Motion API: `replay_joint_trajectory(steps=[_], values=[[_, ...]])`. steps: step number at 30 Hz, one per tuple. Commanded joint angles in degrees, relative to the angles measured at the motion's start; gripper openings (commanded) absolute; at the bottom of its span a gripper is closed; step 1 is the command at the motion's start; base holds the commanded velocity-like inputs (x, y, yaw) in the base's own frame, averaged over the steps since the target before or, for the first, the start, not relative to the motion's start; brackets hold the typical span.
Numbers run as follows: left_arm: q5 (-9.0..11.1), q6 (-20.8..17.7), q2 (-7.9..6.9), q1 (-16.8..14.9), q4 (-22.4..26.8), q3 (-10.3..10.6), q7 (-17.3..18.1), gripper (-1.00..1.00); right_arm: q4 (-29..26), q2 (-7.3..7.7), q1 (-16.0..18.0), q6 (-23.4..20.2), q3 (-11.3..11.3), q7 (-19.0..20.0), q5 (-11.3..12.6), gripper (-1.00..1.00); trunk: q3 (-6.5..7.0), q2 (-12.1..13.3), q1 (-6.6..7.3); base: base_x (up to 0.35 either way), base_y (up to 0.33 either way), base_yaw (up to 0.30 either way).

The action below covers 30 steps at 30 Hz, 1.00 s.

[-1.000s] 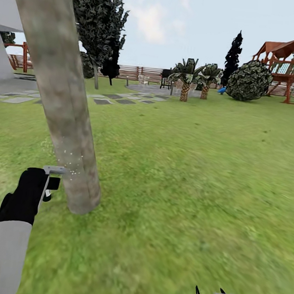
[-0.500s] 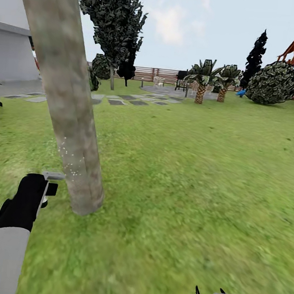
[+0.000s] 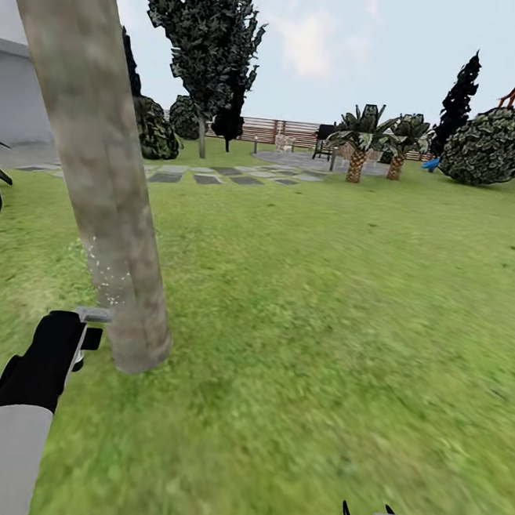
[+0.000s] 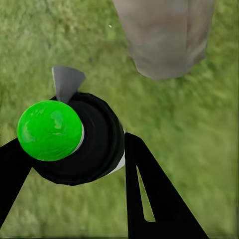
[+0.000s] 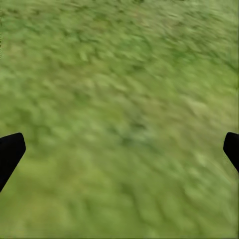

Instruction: In the garden, pick up the pesticide atomizer on the floor and spray pesticide onto both trees until each tree trunk is fully covered.

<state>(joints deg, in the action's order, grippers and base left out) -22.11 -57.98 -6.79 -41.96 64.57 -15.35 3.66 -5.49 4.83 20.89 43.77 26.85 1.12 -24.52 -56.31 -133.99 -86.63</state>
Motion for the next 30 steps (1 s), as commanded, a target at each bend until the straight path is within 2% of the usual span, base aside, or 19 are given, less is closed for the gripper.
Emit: replay_joint_trajectory(steps=[1,10,17,20,23,28,29,30], values=[[-0.5,-0.2,0.02,-0.1,0.0,0.0,0.4,-1.0,0.0,0.0,0.0,0.2,0.5,0.1,-0.4,1.0,-0.05,0.0,0.0,0.076,-0.274,0.268],[-0.3,-0.2,0.02,1.1,0.0,0.0,0.4,-1.0,0.0,0.0,0.0,0.2,0.5,0.1,-0.4,1.0,-0.05,0.0,0.0,0.139,-0.258,0.274],[-0.4,-0.2,0.02,1.4,-0.1,0.0,0.4,-1.0,0.0,0.0,0.0,0.2,0.5,0.1,-0.4,1.0,-0.05,0.0,0.0,0.181,-0.237,0.054],[-0.3,-0.1,-0.22,4.3,-0.3,-0.2,0.4,-1.0,0.0,0.0,0.0,0.2,0.5,0.2,-0.4,1.0,-0.05,0.0,0.0,0.179,-0.237,0.004],[-0.1,2.0,-0.26,6.8,-0.3,-0.1,0.7,-1.0,0.0,0.0,0.0,0.2,0.5,0.1,-0.4,1.0,-0.05,0.0,0.0,0.178,-0.237,0.184],[0.1,3.1,-0.23,8.0,-0.6,-1.0,0.5,-1.0,0.0,-0.02,0.0,0.2,0.5,0.2,-0.4,1.0,-0.05,0.0,0.0,0.207,-0.216,0.265],[0.2,3.9,-0.14,8.0,-0.6,-1.3,0.4,-1.0,0.0,-0.04,0.0,0.2,0.5,0.2,-0.4,1.0,-0.05,0.0,0.0,0.231,-0.196,0.275],[0.1,6.4,-0.03,8.2,-0.7,-1.8,0.3,-1.0,0.0,-0.06,0.0,0.2,0.5,0.1,-0.4,1.0,-0.05,0.0,0.0,0.235,-0.193,0.18]])
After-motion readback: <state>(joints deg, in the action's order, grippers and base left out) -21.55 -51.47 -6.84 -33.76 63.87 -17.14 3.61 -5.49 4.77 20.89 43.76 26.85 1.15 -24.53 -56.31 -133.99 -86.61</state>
